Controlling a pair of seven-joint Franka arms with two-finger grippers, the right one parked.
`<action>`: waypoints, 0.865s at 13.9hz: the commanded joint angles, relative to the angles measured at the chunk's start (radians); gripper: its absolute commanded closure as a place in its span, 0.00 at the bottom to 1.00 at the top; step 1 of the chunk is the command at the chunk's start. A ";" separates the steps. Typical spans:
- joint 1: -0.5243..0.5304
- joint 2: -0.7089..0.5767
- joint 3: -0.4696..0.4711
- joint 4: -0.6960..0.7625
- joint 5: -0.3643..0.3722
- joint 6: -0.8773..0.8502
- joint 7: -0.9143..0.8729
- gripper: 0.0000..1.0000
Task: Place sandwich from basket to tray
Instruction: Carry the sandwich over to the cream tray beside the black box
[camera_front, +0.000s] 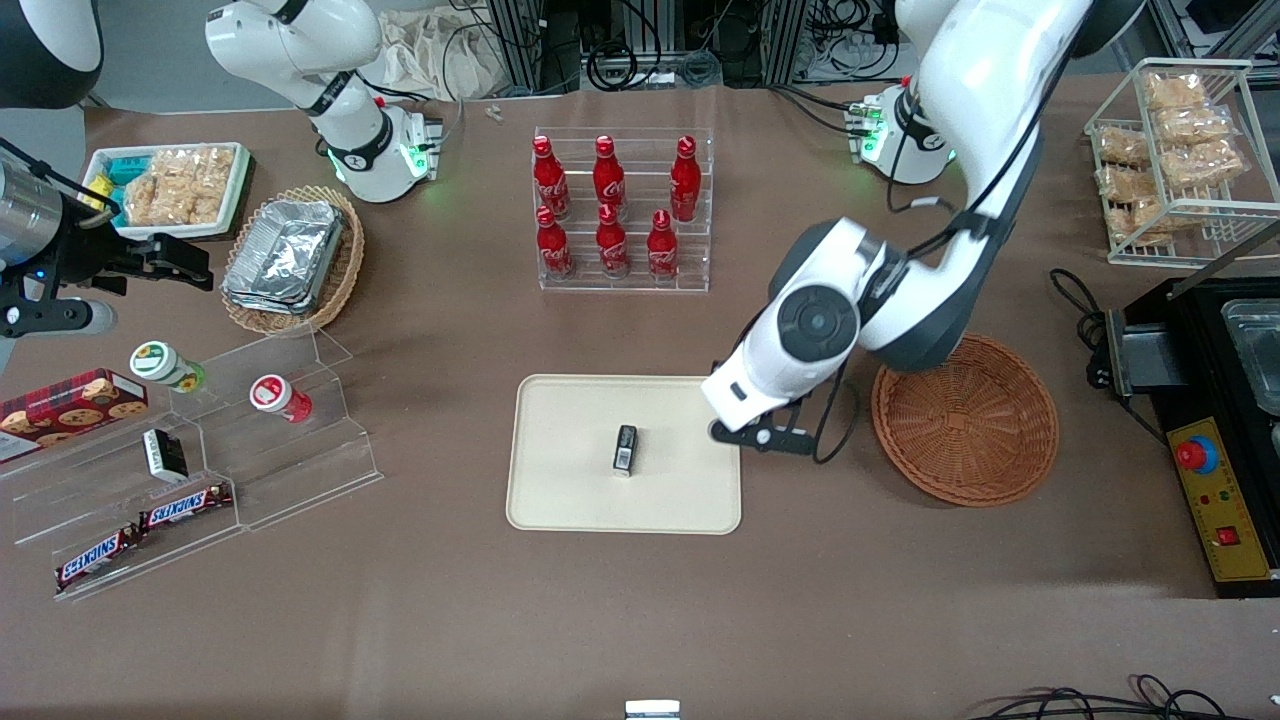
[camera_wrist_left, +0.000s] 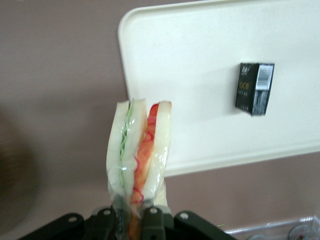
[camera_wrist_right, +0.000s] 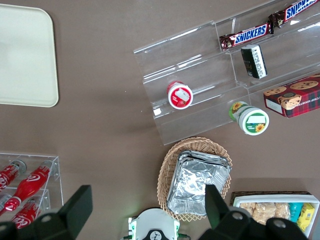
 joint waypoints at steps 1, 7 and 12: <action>-0.028 0.121 0.009 0.075 0.038 0.097 -0.028 1.00; -0.031 0.218 0.011 0.075 0.092 0.184 -0.037 0.85; -0.039 0.230 0.011 0.068 0.112 0.211 -0.144 0.00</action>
